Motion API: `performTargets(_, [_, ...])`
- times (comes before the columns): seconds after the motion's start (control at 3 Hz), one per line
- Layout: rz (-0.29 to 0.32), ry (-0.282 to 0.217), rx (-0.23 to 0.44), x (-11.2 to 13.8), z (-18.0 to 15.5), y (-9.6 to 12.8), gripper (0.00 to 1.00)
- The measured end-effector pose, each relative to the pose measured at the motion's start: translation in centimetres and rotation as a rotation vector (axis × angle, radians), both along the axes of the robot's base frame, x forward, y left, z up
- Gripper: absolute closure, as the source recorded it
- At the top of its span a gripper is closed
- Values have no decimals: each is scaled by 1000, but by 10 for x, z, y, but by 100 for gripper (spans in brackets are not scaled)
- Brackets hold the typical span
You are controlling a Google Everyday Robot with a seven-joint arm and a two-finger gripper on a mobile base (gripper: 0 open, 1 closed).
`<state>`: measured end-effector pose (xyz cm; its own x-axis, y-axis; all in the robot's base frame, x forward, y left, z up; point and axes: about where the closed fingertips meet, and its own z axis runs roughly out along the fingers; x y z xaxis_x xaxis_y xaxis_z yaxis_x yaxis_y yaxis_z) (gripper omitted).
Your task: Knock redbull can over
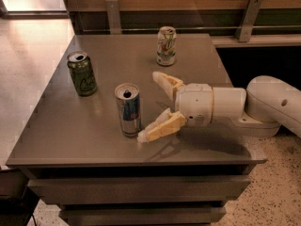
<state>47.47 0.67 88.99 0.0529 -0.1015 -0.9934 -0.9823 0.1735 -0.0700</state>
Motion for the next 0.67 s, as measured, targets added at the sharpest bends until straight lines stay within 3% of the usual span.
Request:
performTargets(0.33, [23,3,14,5,-5,11,0])
performTargets(0.67, [37,1,26,7,-9,18,20])
